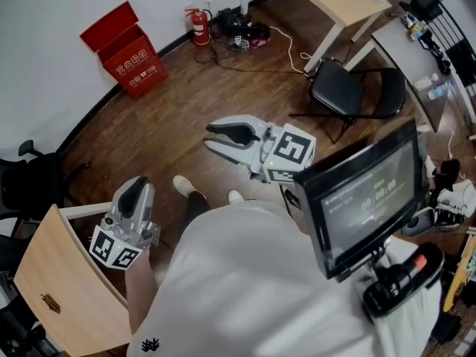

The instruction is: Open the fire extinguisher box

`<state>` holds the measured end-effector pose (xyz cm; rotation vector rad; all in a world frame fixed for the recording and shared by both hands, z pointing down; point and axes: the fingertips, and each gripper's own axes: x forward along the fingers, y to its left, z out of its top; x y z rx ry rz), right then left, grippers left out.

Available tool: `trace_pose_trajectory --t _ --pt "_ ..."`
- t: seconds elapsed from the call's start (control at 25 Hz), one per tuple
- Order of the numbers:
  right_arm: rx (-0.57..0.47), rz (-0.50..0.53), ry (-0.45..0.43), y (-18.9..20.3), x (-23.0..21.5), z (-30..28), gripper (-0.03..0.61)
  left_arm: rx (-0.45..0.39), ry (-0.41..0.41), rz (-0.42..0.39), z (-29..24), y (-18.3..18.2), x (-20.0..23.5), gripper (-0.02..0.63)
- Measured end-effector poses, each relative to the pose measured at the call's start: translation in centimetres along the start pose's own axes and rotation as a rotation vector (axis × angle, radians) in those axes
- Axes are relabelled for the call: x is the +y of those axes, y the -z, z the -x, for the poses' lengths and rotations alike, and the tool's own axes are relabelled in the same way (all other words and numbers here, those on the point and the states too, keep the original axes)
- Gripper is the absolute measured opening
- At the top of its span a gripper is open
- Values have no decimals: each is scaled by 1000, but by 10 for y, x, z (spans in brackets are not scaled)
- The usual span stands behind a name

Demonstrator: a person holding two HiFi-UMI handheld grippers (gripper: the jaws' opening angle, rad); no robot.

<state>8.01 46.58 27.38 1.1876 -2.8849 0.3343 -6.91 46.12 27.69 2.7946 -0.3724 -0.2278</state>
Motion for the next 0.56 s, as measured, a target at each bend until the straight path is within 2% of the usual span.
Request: trace_pose_trajectory --t 0.28,0.56 --pt "16 -1 -16 -23 -6 -9 98 6 -33 7 -3 -28 5 53" --pt "45 -2 2 -21 -40 -68 97 3 -29 36 0 -33 75 52"
